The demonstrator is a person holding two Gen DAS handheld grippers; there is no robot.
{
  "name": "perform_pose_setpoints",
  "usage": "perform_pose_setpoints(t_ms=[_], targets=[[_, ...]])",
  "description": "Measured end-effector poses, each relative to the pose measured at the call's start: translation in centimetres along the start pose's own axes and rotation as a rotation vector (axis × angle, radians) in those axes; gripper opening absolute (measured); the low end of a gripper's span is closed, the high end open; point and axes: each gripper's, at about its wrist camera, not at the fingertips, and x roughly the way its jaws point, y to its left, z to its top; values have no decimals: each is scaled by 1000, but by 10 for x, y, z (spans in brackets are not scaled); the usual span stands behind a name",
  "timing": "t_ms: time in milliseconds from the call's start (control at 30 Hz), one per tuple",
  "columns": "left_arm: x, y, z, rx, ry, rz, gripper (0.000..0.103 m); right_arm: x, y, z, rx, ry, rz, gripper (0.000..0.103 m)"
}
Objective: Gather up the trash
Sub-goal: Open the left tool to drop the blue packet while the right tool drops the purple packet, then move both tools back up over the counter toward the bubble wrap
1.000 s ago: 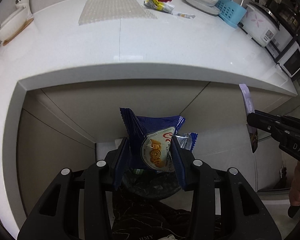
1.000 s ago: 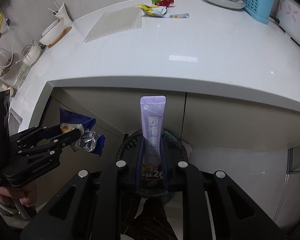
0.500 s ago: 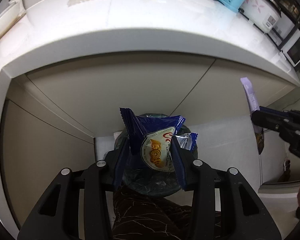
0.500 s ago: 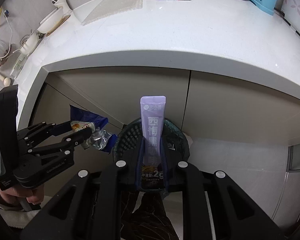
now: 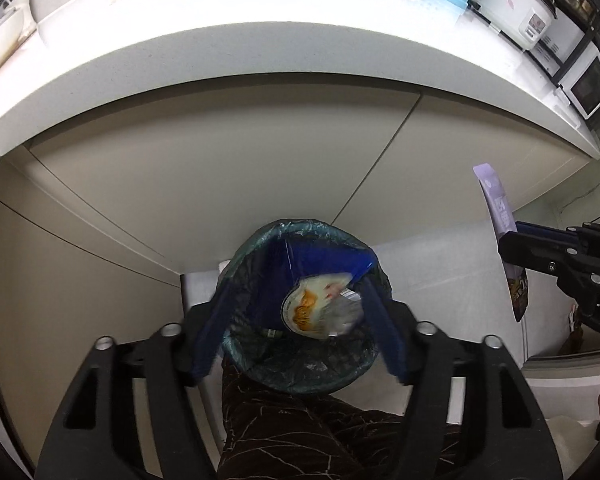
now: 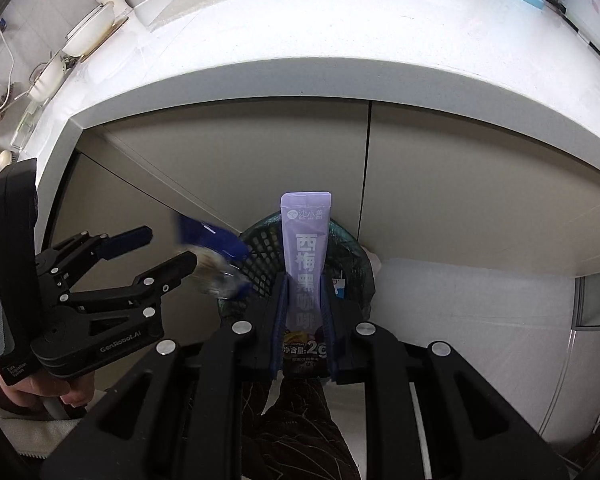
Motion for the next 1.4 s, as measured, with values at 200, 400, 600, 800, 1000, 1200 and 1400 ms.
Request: perform_pose_setpoints(t_ms=[200,400,600,800,1000,1200,1400], targets=[[-8,10,1,-32,-29,22,96,5,3,2,-2,4,10,16],[-18,28,-3,-101,-43,27,97,14,14,8,-41,19,22,16],[-31,49,-6,-163,-64,34,97,32,30,14,-98,45,33,16],[-39,61,-11,-183,-62,49,97,60,41,12,-157,95,22,16],[-37,71,-11,-200,-44,65,97,72,41,11,-181,117,18,16],[-35,71,-5,-200,-44,72,97,74,47,15,-202,115,13,28],[-33,67,-1,-190,-35,66,97,62,45,16,-194,92,2,52]])
